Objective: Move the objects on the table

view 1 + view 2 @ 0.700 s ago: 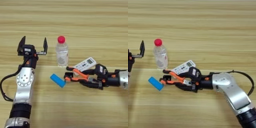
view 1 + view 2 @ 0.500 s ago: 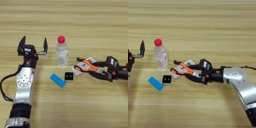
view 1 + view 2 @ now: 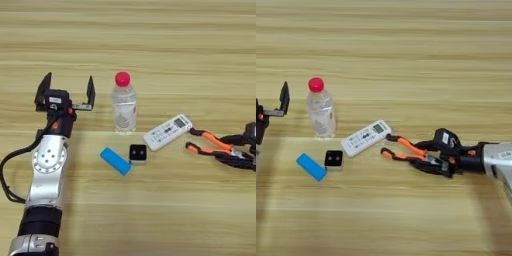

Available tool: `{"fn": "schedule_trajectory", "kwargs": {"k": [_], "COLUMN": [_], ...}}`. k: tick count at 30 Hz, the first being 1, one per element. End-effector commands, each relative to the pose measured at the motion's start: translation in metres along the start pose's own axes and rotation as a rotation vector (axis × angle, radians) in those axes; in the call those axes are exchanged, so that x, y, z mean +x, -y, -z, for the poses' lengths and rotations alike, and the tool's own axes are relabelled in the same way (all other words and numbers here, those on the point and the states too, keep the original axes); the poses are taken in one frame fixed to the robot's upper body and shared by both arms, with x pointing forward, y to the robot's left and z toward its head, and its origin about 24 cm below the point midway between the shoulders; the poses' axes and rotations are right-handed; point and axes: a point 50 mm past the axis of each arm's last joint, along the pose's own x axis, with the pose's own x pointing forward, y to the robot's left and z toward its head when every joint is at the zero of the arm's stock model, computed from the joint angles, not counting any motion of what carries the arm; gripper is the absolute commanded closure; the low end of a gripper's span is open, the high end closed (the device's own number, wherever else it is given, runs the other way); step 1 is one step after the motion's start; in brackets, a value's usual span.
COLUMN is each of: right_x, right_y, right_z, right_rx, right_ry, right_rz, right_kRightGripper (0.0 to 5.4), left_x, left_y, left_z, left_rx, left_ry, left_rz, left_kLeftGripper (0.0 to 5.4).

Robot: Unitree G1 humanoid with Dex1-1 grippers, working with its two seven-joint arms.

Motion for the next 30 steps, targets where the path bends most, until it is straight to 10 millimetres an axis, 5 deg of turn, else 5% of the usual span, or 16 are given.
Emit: {"fn": "schedule_trajectory", "kwargs": {"k": [1,10,17,30], "right_x": [-0.001,0.008,0.009,-0.01], "right_y": [-0.006,-0.014,-0.011,0.005], "right_z": [0.012,0.024,0.015,-0.045], "right_rx": [-0.011,-0.003,-0.014,-0.113], "right_ry": [-0.055,-0.071,-0.011,0.286], "right_rz": [-0.024,-0.042,-0.025,0.083], "right_kRightGripper": [3.07,3.07,2.06,0.73], "left_x": [0.002,0.002,0.001,0.002], "left_y": [-0.001,-0.001,-0.001,-0.002], "left_z": [-0.002,-0.002,-0.002,0.0], "left_rx": [0.006,0.008,0.007,0.008], "left_ry": [0.012,0.014,0.014,0.015], "left_rz": [0.008,0.012,0.015,0.017], "left_kLeftGripper": [0.0,0.0,0.0,0.0]}}
